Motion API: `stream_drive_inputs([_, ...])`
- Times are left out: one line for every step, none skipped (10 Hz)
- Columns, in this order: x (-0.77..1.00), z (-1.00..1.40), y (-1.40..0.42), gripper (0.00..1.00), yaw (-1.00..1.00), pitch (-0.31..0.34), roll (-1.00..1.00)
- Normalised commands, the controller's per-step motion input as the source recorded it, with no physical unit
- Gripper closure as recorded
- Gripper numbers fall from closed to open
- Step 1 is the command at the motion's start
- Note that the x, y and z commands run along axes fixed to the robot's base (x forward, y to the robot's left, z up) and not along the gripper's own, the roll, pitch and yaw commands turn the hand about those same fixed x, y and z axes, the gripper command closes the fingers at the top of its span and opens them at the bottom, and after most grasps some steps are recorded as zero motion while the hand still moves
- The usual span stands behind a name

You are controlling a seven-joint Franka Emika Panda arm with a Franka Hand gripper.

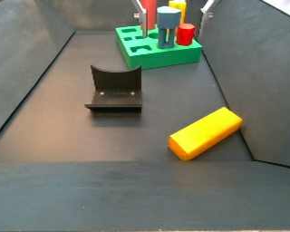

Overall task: Pick up the rectangle object. Move up. Place the rectangle object on the fixture. Regrasp the rectangle object. Move to above the board. Insert the rectangle object.
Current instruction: Pick up the rectangle object.

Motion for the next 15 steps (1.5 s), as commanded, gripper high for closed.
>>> stream_drive_inputs([-0.45,-0.36,0.38,0.00,-0.55,0.000,0.00])
stream_drive_inputs([-0.46,-0.63,0.27,0.00,-0.69,0.000,0.00])
stream_drive_inputs([-0.43,-0.69,0.25,0.00,-0.75,0.000,0.00])
stream_drive_inputs([-0.37,-0.81,0.25,0.00,-0.80,0.000,0.00])
stream_drive_inputs([-0.29,-0.82,0.20,0.00,-0.89,0.000,-0.02])
stream_drive_inputs([-0.28,-0.88,0.24,0.00,-0.86,0.000,-0.02])
stream_drive_inputs([-0.25,-0.92,0.26,0.00,-0.85,0.000,-0.02])
stream_drive_inputs([-0.20,-0.95,0.25,0.00,-0.86,0.000,0.00])
stream_drive_inputs([0.00,-0.39,0.30,0.00,-0.72,0.000,0.00])
stream_drive_inputs([-0.07,-0.09,0.00,0.00,-0.03,-0.051,0.01])
stream_drive_inputs([0.02,-0.75,0.24,0.00,-0.48,-0.066,0.11])
stream_drive_inputs([0.20,-0.84,0.20,0.00,-0.67,0.000,0.13])
stream_drive_inputs([0.19,-0.85,0.21,0.00,-0.67,0.000,0.11])
stream_drive_inputs([0.07,-0.91,0.32,0.00,-0.61,0.000,0.10])
stream_drive_inputs([-0.13,-0.09,0.21,0.00,-0.23,0.000,0.00])
